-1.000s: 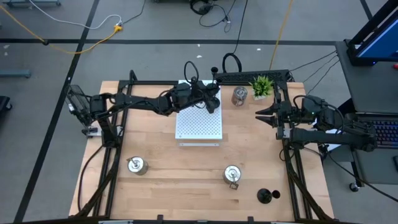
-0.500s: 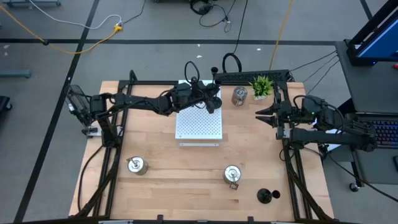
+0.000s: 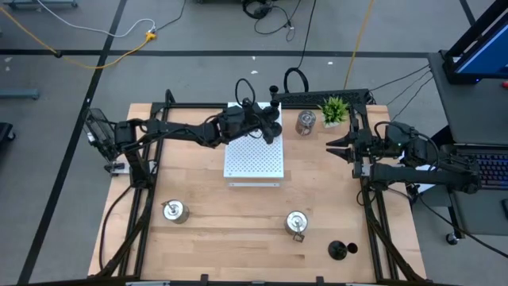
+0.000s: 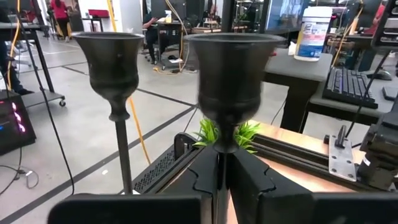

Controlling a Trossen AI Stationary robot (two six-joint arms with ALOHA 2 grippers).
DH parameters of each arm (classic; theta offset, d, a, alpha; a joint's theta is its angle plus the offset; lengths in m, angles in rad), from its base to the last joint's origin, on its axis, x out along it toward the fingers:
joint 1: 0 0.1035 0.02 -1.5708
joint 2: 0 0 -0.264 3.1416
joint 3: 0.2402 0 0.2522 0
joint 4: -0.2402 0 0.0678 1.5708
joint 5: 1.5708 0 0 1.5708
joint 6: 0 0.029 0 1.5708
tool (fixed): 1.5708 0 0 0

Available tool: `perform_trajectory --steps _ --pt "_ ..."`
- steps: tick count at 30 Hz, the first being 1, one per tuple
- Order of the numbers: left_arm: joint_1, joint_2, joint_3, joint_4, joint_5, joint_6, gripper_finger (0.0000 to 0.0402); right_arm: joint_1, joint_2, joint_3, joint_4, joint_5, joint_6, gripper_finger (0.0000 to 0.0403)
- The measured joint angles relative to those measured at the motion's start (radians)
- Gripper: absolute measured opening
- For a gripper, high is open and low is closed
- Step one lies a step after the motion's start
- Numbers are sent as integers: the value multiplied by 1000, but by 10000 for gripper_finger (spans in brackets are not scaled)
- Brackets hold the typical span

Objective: Pick & Place candle stick holders
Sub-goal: Put the top black candle holder on the shelf aligned with the other black candle holder

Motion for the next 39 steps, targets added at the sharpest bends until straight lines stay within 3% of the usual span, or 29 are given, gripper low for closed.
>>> perform_trajectory --steps 39 --pt "-7 -6 0 -3 0 7 42 0 0 0 0 1 0 73"
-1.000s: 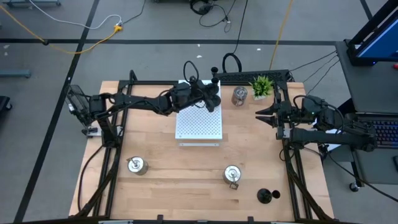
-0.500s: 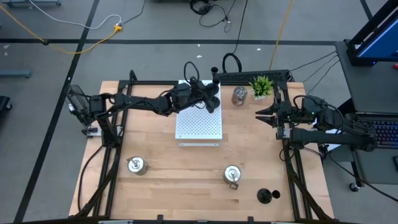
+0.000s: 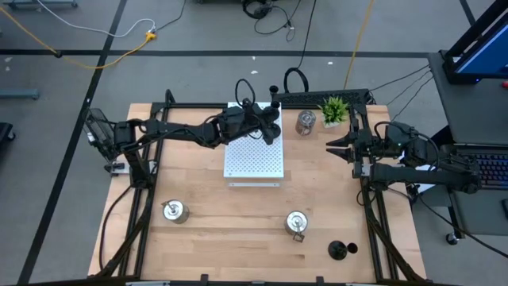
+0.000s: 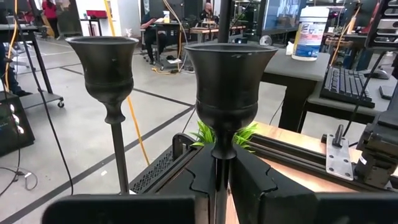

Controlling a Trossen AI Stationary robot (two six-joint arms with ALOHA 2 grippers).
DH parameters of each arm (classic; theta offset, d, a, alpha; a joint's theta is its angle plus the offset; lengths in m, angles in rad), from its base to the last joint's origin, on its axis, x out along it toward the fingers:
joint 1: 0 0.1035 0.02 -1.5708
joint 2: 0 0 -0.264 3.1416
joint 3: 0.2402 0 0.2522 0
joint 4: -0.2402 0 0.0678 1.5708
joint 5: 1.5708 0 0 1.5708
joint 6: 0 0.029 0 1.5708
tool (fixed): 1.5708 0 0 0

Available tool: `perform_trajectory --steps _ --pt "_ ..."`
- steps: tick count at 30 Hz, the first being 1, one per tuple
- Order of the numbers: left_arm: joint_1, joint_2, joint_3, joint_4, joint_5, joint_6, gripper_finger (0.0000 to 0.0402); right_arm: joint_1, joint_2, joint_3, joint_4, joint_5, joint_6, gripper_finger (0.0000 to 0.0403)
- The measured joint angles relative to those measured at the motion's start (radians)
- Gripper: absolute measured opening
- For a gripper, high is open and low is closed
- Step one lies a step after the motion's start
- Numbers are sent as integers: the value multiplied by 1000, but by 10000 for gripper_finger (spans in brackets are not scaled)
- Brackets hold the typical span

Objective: Pick & Place candle stick holders
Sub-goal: Put the top black candle holder on the shelf aligned with the other black candle holder

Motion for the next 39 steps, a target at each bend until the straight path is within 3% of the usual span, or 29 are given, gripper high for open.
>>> perform_trajectory --steps 39 --pt "-13 -67 0 -86 -7 -4 42 0 2 0 0 26 -23 73"
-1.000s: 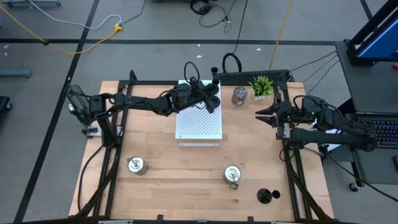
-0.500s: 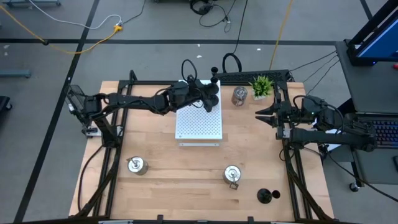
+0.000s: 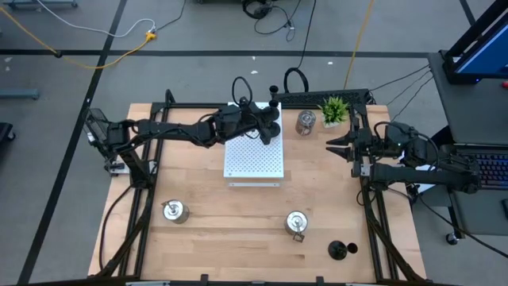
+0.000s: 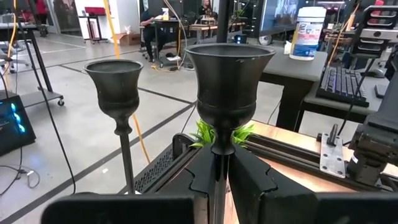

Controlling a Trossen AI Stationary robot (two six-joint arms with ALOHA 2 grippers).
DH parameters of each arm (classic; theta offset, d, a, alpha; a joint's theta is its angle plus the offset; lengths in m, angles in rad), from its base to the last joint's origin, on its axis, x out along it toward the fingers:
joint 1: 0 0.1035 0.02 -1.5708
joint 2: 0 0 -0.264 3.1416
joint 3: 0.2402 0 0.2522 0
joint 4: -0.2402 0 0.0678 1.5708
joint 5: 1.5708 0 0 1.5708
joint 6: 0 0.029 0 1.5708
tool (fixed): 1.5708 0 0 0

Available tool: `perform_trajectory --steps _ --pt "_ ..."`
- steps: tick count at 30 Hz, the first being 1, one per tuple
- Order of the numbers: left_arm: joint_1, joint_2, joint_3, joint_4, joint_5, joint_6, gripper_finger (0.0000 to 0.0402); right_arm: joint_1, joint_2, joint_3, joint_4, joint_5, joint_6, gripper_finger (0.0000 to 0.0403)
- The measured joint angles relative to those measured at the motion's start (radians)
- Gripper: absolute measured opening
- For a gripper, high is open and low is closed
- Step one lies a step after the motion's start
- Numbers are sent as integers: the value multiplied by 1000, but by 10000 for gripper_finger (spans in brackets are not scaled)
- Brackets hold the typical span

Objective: Pick & Place candle stick holders
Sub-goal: Put the top black candle holder on the shelf aligned with the other black candle holder

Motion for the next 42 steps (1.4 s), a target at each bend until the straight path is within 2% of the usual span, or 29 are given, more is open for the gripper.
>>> perform_trajectory --steps 42 --pt "-1 2 0 -104 0 -3 42 0 0 0 0 0 1 73"
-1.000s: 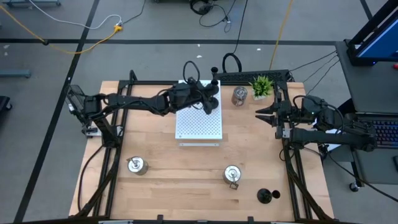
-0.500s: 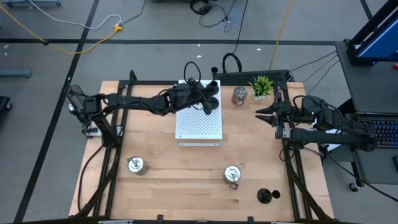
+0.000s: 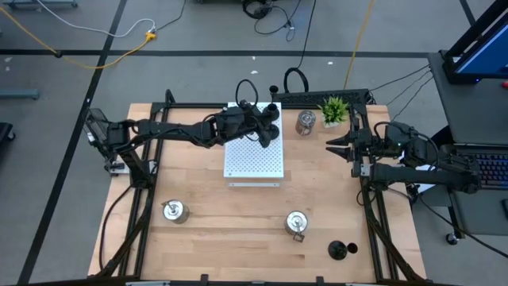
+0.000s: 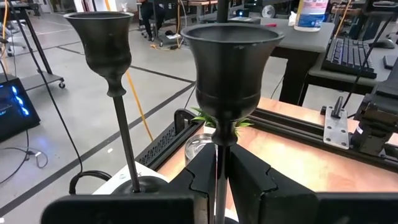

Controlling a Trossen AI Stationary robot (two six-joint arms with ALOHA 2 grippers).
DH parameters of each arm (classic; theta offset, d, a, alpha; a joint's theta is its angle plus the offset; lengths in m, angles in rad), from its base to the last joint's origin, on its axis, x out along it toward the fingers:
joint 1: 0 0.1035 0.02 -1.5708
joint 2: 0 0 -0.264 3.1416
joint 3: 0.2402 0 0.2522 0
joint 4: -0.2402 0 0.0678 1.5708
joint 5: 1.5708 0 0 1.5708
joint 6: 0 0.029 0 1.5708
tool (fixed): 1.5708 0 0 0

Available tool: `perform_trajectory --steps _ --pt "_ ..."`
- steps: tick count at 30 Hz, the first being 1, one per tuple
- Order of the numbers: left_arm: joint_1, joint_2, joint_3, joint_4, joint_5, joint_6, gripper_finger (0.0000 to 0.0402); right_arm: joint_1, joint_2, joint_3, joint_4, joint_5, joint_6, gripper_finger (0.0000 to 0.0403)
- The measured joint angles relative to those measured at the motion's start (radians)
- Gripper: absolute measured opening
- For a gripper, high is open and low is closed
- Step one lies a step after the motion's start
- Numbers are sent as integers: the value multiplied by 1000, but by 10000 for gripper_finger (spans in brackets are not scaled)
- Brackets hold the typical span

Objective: Pick & Place candle stick holders
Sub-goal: Put the top black candle holder on the shelf aligned with the other black candle holder, then put the black candle holder on the shelf aligned with the other black candle holder

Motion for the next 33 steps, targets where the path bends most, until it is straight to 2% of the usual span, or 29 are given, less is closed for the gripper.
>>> perform_trajectory --steps 5,14,20,33 --pt "0 0 0 0 0 3 59 0 0 0 0 0 0 73" --pt "0 0 0 0 0 13 147 0 0 0 0 0 0 73" --pt "0 0 0 0 -1 42 191 0 0 0 0 0 0 73" --pt "0 -7 0 -30 -11 122 245 0 0 0 0 0 0 73"
